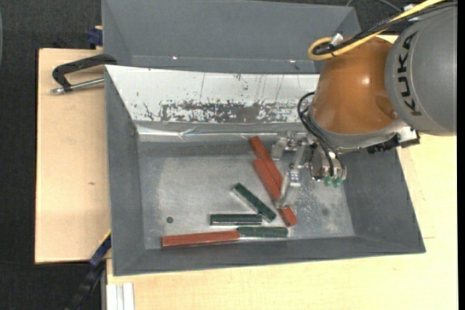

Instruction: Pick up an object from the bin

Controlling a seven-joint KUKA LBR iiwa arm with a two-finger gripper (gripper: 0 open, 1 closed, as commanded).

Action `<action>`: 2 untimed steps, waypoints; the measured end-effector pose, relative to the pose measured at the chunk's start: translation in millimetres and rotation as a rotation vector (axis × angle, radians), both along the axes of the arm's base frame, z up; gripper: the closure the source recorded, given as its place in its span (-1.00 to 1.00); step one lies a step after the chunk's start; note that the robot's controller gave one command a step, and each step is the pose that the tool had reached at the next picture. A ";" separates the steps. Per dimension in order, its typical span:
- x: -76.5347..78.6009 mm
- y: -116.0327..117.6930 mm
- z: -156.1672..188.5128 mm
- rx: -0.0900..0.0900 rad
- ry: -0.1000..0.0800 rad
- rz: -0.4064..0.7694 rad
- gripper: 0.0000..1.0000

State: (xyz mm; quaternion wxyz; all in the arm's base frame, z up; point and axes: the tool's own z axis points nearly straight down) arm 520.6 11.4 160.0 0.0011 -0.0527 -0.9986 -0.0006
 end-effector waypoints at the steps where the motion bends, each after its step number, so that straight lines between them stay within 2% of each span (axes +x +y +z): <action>1: 38.0 -12.2 -23.5 0.000 -0.009 -0.058 -1.00; 2: 25.4 -18.8 -80.1 0.000 -0.004 -0.281 -1.00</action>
Offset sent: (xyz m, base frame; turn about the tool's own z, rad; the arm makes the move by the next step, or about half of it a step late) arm 0.0217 -0.0212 -0.0900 0.2899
